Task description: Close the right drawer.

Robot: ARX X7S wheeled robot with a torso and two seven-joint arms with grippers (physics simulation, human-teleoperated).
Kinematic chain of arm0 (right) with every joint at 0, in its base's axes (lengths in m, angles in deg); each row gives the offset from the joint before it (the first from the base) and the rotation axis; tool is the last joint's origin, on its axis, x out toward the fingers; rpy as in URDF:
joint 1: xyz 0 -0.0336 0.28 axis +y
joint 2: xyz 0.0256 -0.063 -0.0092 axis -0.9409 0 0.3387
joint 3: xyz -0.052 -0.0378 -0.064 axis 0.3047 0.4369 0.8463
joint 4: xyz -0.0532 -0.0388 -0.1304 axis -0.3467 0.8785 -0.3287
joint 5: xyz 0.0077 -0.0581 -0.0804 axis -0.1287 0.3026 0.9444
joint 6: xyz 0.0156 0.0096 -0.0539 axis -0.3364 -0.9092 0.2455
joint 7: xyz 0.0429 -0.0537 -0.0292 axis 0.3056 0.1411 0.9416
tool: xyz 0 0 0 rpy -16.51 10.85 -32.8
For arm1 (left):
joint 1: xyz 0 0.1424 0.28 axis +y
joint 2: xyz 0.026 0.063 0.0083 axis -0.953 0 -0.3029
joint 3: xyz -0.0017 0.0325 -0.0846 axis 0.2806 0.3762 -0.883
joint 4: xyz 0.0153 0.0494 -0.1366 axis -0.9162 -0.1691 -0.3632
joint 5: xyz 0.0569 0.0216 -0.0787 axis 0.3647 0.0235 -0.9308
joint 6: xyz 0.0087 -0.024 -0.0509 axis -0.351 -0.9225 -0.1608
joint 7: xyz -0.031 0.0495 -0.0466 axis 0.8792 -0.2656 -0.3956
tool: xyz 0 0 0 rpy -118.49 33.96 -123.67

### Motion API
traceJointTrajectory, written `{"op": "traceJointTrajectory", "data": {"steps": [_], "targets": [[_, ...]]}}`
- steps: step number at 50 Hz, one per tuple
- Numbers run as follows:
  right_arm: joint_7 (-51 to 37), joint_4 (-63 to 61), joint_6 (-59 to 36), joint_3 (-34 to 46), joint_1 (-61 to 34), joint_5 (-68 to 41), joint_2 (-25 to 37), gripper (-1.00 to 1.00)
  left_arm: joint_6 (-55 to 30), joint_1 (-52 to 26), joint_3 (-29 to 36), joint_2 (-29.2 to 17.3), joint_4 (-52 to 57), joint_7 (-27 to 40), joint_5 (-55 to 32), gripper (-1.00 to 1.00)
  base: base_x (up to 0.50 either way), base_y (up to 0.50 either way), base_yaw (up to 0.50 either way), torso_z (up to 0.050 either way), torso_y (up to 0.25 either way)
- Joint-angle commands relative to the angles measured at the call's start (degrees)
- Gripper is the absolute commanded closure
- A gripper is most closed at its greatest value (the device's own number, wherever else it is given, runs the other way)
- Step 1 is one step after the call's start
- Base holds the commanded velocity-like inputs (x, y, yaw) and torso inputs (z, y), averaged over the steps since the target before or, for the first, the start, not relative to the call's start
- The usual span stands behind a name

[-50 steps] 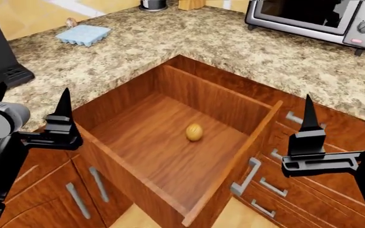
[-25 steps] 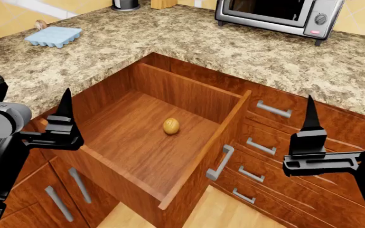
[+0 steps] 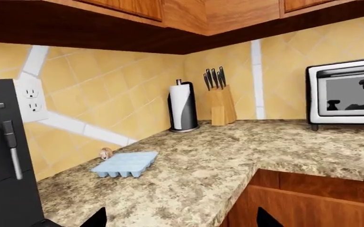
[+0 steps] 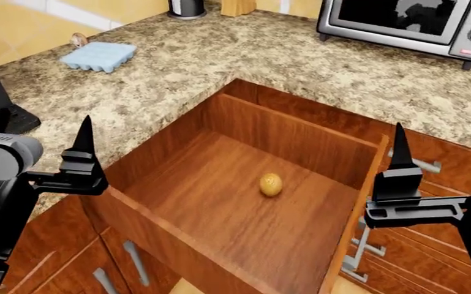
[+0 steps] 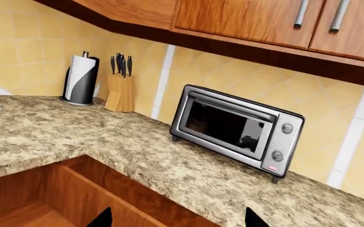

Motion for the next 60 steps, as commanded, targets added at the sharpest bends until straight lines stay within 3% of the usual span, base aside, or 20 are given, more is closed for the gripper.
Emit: {"op": "traceJointTrajectory", "data": {"steps": [1,15,44,60], "targets": [[0.0,0.0,-1.7,-3.1,1.5,-1.0,-1.5,-1.0,0.2,0.2,0.4,-0.2,0.1,0.2,-0.3,-1.0,0.42,-0.32,0.0,0.0,0.0],[0.0,0.0,-3.0,-5.9,3.3,-0.9,-2.2,-1.0,0.5,0.3,0.7,-0.3,0.4,0.4,-0.6,-1.0,0.34,-0.38,0.0,0.0,0.003],[0.0,0.0,-1.6,-1.9,2.7,1.1,-1.9,-1.0,1.1,0.3,1.6,-0.5,0.4,0.8,-0.7,-1.0,0.0,0.0,0.0,0.0,0.001],[3.1,0.6,-6.4,-17.5,14.7,2.4,-3.1,-1.0,1.8,1.0,1.8,-0.7,0.2,0.6,-0.1,-1.0,0.0,0.0,0.0,0.0,0.0]]}}
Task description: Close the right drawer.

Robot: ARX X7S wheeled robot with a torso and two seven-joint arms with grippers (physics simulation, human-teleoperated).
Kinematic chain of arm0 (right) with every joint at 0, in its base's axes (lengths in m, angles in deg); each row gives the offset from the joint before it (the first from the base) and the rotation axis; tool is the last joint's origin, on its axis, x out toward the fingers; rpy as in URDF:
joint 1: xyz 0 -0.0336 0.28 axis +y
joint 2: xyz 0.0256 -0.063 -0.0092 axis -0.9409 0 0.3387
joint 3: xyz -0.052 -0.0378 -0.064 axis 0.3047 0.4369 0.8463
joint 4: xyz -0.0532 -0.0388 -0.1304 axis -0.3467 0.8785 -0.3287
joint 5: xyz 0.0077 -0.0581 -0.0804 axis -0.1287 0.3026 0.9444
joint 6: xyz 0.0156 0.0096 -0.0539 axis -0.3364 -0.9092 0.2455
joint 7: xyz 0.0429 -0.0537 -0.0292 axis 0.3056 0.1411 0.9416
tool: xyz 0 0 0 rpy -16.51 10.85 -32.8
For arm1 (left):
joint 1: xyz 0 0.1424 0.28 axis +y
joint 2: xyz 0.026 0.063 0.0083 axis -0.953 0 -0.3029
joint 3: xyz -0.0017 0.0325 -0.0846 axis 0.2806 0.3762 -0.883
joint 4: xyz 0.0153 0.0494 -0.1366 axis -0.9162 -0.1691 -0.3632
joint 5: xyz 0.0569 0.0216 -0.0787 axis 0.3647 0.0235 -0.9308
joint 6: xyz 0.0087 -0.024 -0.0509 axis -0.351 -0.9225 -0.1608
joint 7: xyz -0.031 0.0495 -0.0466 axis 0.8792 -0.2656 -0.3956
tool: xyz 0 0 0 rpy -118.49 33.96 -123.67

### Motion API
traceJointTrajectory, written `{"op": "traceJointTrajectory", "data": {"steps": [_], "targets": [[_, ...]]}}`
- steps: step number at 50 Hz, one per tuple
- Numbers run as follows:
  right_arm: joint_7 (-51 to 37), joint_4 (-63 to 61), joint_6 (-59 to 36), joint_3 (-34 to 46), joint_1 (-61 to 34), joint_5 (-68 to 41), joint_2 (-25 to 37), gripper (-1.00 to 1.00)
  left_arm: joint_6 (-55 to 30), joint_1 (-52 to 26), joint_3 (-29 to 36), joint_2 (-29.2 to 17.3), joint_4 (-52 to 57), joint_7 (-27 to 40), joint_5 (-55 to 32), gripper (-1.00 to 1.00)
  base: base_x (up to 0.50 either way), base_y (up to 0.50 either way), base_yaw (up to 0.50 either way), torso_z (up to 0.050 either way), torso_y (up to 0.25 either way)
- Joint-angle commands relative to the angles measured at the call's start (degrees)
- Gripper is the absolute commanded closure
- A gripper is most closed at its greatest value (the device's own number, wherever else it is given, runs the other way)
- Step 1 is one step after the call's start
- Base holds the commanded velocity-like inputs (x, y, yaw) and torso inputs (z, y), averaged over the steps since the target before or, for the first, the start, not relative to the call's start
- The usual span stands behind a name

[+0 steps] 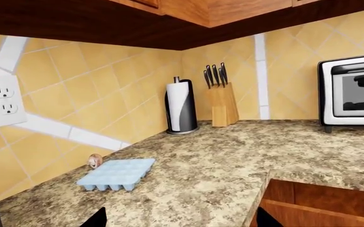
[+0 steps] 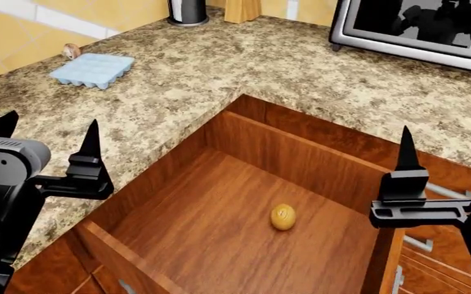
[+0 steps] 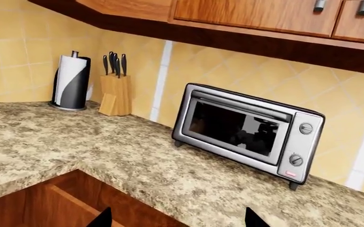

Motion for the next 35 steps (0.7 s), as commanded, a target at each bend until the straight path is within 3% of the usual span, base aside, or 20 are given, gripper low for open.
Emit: {"op": "traceJointTrajectory", "data": {"steps": [1,7,9,17,29,35], "targets": [[2.7,0.6,-2.9,-8.6,7.2,1.5,-0.2,-1.0,0.4,0.4,0.1,-0.2,-0.1,-0.1,0.2,-1.0,0.0,0.0,0.0,0.0,0.0],[6.0,0.8,-4.6,-15.0,13.2,3.2,0.0,-1.0,0.8,0.7,0.2,-0.2,-0.1,-0.2,0.5,-1.0,0.0,0.0,0.0,0.0,0.0],[9.5,1.2,-6.5,-22.9,20.0,5.3,-1.0,-1.0,0.9,0.8,0.2,-0.3,-0.2,-0.3,0.6,-1.0,0.0,0.0,0.0,0.0,0.0],[19.7,1.2,-13.4,-37.9,31.6,12.0,-6.3,-1.0,0.7,0.2,0.7,-0.3,-0.3,0.1,0.2,-1.0,0.0,0.0,0.0,0.0,0.0],[31.1,0.0,-19.7,-50.1,39.6,19.8,-13.0,-1.0,1.0,0.0,0.9,-0.5,-0.3,0.3,0.1,-1.0,0.0,0.0,0.0,0.0,0.0],[31.8,-0.1,-31.6,-57.9,34.2,14.8,-19.3,-1.0,1.2,0.9,0.2,-0.9,0.2,0.4,-0.1,-1.0,0.0,0.0,0.0,0.0,0.0]]}}
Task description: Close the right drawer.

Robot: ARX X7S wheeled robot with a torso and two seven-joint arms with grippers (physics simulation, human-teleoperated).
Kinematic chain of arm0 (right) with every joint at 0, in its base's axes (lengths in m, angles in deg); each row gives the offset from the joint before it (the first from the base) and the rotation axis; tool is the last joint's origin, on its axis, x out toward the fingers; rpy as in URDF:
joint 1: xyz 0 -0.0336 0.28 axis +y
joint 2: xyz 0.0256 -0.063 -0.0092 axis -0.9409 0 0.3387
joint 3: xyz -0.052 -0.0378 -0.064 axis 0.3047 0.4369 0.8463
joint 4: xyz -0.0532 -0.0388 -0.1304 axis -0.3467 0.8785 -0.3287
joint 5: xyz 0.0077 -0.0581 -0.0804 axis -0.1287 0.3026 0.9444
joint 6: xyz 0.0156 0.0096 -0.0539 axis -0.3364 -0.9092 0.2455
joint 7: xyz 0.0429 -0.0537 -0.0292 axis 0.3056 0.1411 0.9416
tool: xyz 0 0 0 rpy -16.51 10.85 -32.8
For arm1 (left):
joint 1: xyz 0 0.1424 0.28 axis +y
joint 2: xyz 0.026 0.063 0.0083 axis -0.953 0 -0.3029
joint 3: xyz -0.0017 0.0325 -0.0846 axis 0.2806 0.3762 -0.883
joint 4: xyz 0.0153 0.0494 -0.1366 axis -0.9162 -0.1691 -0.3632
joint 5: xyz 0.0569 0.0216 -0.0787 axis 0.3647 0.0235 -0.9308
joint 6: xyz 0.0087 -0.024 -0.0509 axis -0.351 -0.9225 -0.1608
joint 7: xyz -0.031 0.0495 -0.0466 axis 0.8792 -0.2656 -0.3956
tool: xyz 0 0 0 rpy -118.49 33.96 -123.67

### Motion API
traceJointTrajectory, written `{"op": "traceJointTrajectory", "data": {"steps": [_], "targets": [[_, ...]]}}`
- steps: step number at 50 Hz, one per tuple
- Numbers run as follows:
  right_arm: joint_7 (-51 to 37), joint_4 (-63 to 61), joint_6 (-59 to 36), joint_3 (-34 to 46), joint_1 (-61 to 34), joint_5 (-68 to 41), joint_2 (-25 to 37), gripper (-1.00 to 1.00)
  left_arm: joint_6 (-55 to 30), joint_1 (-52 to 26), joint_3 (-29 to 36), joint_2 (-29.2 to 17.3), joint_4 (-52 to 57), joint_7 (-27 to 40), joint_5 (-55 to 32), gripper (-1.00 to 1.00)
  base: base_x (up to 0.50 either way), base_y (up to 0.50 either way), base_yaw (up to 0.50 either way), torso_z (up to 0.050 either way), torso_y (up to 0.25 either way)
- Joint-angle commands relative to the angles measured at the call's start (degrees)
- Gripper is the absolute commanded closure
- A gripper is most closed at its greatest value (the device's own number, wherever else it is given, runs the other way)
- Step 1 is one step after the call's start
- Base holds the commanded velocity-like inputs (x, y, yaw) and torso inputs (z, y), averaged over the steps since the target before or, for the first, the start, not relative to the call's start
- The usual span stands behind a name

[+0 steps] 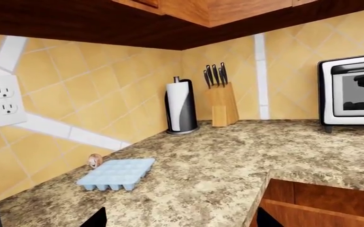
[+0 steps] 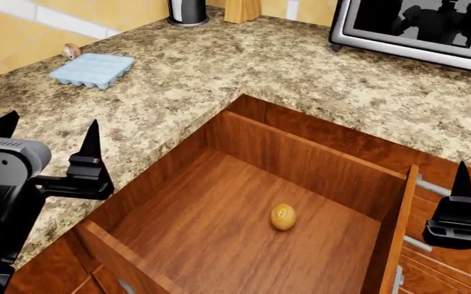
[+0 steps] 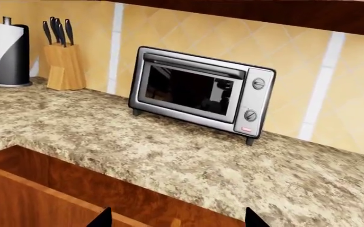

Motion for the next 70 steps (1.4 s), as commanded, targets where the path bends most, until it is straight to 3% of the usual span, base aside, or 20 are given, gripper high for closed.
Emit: {"op": "traceJointTrajectory", "data": {"steps": [1,12,14,15,17,27,70], "targets": [[5.9,-0.5,-14.4,-14.3,0.0,-1.4,-8.9,-1.0,0.4,0.7,-0.4,-0.4,0.5,0.1,-0.2,-1.0,0.0,0.0,0.0,0.0,0.0],[10.4,-0.5,-14.6,-16.9,3.7,3.0,-10.9,-1.0,0.2,-0.2,0.4,-0.6,0.3,0.5,-0.4,-1.0,0.0,0.0,0.0,0.0,0.0],[19.8,-0.5,2.6,-1.5,20.9,20.2,-4.6,-1.0,0.5,0.2,0.6,-0.4,0.1,0.3,0.2,-1.0,0.0,0.0,0.0,0.0,0.0],[20.2,-0.5,11.2,0.4,29.5,28.8,-4.4,-1.0,0.4,0.1,0.6,-0.5,0.2,0.4,0.0,-1.0,0.0,0.0,0.0,0.0,0.0],[20.9,-0.3,23.9,1.9,33.4,34.0,-4.8,-1.0,0.4,0.1,0.6,-0.6,0.3,0.4,-0.1,-1.0,0.0,0.0,0.0,0.0,0.0],[26.7,1.8,29.5,6.2,39.4,44.2,-9.6,-1.0,0.9,0.5,0.8,-0.6,0.1,0.2,0.5,-1.0,0.0,0.0,0.0,0.0,0.0],[34.6,12.3,39.2,18.8,42.2,58.1,-17.0,-1.0,1.9,0.8,2.0,-1.0,-0.2,0.4,1.0,-1.0,0.0,0.0,0.0,0.0,0.0]]}}
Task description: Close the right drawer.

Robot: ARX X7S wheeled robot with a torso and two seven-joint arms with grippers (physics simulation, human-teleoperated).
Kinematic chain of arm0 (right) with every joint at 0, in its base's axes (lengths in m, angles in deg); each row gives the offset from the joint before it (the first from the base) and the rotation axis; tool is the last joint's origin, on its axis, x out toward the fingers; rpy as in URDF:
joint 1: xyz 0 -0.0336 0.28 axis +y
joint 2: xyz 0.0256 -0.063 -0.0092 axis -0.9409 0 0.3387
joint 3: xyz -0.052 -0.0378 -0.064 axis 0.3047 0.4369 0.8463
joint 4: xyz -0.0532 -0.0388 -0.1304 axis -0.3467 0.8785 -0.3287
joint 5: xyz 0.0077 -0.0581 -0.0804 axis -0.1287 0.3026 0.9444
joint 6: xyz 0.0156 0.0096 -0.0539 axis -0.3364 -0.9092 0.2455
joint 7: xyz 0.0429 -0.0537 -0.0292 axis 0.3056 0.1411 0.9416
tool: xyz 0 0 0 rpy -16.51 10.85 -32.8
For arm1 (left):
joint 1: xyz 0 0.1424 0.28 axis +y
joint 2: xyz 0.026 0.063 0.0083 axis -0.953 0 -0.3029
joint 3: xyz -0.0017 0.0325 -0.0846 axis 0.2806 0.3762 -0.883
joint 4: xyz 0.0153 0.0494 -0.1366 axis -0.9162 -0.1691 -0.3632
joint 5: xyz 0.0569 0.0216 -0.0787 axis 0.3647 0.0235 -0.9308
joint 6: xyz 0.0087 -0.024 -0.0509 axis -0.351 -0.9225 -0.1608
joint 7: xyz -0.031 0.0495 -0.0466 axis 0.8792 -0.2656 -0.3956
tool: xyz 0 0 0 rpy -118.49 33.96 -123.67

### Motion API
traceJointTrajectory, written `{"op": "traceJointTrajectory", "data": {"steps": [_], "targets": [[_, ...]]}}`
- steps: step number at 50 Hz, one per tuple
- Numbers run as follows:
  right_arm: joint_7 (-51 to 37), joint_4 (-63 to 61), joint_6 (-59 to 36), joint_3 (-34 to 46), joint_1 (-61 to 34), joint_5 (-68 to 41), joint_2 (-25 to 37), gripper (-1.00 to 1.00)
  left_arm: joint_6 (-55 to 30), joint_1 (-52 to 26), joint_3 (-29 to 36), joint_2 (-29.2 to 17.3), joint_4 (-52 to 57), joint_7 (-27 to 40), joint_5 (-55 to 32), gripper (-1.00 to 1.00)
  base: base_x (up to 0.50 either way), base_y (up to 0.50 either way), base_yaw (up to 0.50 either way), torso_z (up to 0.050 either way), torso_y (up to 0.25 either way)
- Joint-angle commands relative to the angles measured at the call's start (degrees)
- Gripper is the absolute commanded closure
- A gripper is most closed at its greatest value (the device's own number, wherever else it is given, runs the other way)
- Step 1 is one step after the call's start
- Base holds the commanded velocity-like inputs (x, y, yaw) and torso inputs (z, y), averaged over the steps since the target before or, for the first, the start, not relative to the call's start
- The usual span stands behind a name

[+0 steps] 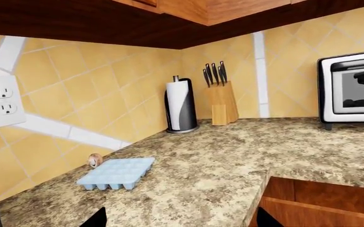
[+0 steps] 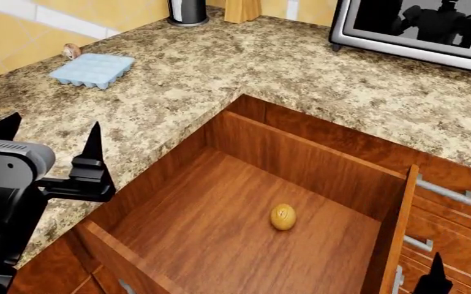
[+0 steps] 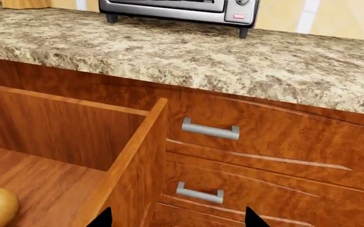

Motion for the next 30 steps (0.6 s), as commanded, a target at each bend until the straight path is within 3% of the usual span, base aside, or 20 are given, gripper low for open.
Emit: {"op": "traceJointTrajectory", "data": {"steps": [1,30], "targets": [[1.7,2.9,2.0,3.4,-0.2,2.8,-1.3,-1.0,0.0,-0.3,0.4,-0.2,-0.1,0.3,-0.2,-1.0,0.0,0.0,0.0,0.0,0.0],[6.3,12.9,8.5,6.4,-1.2,7.2,-3.9,-1.0,0.8,0.4,0.5,-0.6,0.0,0.4,-0.3,-1.0,0.0,0.0,0.0,0.0,0.0]]}}
